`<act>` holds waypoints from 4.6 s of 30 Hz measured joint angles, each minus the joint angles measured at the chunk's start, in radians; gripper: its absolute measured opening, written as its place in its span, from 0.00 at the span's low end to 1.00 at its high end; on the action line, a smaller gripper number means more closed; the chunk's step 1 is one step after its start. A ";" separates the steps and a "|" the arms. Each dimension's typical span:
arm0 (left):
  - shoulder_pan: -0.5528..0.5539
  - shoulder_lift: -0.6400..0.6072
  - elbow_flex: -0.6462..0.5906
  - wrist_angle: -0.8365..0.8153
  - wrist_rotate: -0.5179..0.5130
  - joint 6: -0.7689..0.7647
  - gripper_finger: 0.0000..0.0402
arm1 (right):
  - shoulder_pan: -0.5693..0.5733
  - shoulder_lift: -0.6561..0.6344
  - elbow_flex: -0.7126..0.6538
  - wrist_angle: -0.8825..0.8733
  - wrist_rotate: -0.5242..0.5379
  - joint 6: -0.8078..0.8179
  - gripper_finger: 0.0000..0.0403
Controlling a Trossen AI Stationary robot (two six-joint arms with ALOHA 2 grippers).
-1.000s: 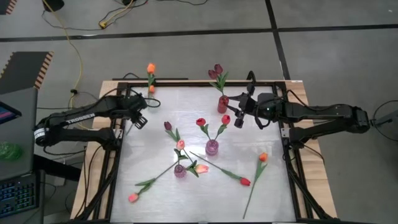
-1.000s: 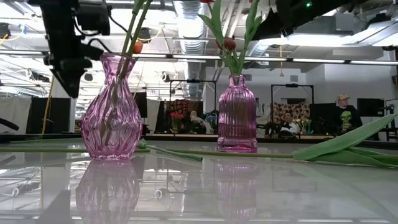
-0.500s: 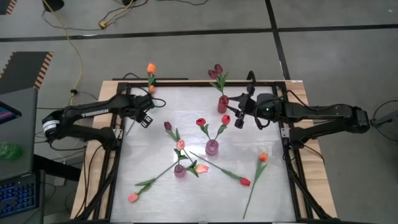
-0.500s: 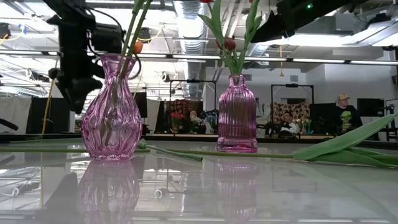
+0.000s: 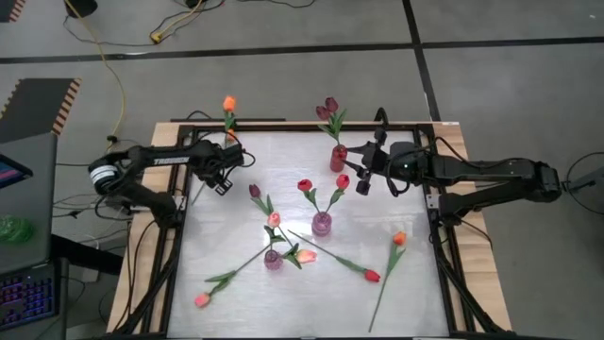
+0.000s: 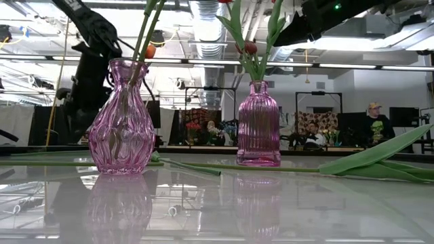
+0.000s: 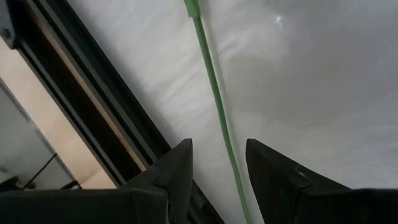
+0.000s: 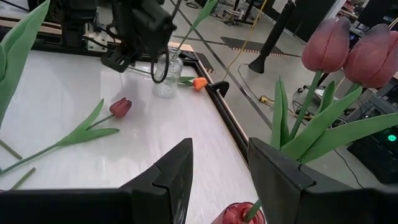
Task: Sort flowers into vase by color
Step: Put the top orange flower into the clear vase
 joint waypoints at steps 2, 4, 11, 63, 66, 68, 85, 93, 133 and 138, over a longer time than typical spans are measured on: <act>0.001 0.026 0.000 0.000 0.000 0.000 0.34 | 0.000 0.000 0.000 0.000 0.000 0.000 0.45; 0.001 0.046 0.000 0.000 0.000 0.000 0.34 | 0.000 0.000 0.000 0.000 0.000 0.000 0.45; 0.001 0.061 0.000 0.000 0.000 0.000 0.34 | 0.000 0.000 0.000 0.000 0.000 0.000 0.45; 0.053 0.053 -0.131 0.101 0.024 -0.091 0.34 | 0.000 0.000 0.000 0.000 0.000 0.001 0.45; 0.055 0.053 -0.131 0.102 0.042 -0.073 0.34 | 0.000 0.000 0.000 0.000 0.000 0.001 0.45; 0.055 0.053 -0.131 0.102 0.043 -0.072 0.34 | 0.000 0.000 0.000 0.000 0.000 0.001 0.45; 0.054 0.054 -0.133 0.127 0.105 -0.040 0.04 | 0.000 0.000 0.000 0.000 0.000 0.001 0.45; 0.054 0.054 -0.133 0.127 0.104 -0.044 0.00 | 0.000 0.000 0.000 0.000 0.000 0.000 0.45; 0.178 -0.547 -0.097 0.090 0.120 -0.196 0.00 | 0.000 0.000 0.000 0.000 0.000 0.000 0.45; 0.178 -0.642 -0.097 0.163 0.095 -0.212 0.00 | 0.000 0.000 0.000 0.000 0.000 0.000 0.45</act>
